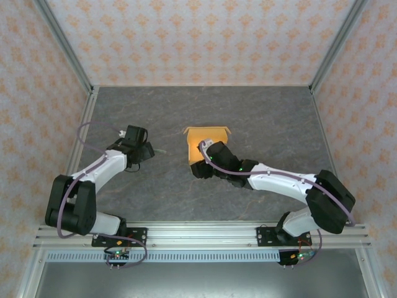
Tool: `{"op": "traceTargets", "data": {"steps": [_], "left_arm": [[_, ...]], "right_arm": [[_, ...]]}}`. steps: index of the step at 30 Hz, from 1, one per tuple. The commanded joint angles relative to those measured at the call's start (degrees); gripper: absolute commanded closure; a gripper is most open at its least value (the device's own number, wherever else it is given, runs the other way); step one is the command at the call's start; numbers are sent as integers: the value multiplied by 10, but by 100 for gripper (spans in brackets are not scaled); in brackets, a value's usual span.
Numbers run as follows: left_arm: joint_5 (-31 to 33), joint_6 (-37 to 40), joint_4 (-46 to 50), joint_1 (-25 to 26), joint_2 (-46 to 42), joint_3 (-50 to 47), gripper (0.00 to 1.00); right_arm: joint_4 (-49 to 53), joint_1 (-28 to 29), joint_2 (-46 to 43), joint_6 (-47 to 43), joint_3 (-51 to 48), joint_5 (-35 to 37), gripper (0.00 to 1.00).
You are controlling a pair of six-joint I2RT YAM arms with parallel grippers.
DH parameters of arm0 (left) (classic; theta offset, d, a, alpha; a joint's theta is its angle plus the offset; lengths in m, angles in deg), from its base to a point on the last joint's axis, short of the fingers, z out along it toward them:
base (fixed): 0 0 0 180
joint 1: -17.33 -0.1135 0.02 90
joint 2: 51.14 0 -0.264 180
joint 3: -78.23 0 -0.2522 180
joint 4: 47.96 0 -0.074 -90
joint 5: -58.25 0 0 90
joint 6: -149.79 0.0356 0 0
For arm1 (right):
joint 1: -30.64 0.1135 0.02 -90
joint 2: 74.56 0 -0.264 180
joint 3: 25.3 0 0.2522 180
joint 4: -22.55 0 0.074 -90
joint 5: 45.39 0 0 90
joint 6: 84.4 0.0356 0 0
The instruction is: Fold the paper box
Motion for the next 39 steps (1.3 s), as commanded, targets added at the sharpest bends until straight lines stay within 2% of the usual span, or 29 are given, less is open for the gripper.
{"op": "traceTargets", "data": {"steps": [1, 8, 29, 35, 39], "left_arm": [[37, -28, 32, 21, 25, 32, 25], [59, -49, 50, 54, 92, 77, 22], [35, -63, 47, 59, 231, 188, 22], [33, -62, 54, 59, 254, 201, 27], [35, -55, 59, 59, 258, 200, 41]], "right_arm": [[9, 0, -34, -32, -11, 20, 41], [-2, 1, -37, -49, -17, 26, 37], [-5, 0, -62, -62, -46, 41, 36], [-5, 0, -64, -64, -49, 50, 36], [-4, 0, -64, -64, -50, 55, 36]]}}
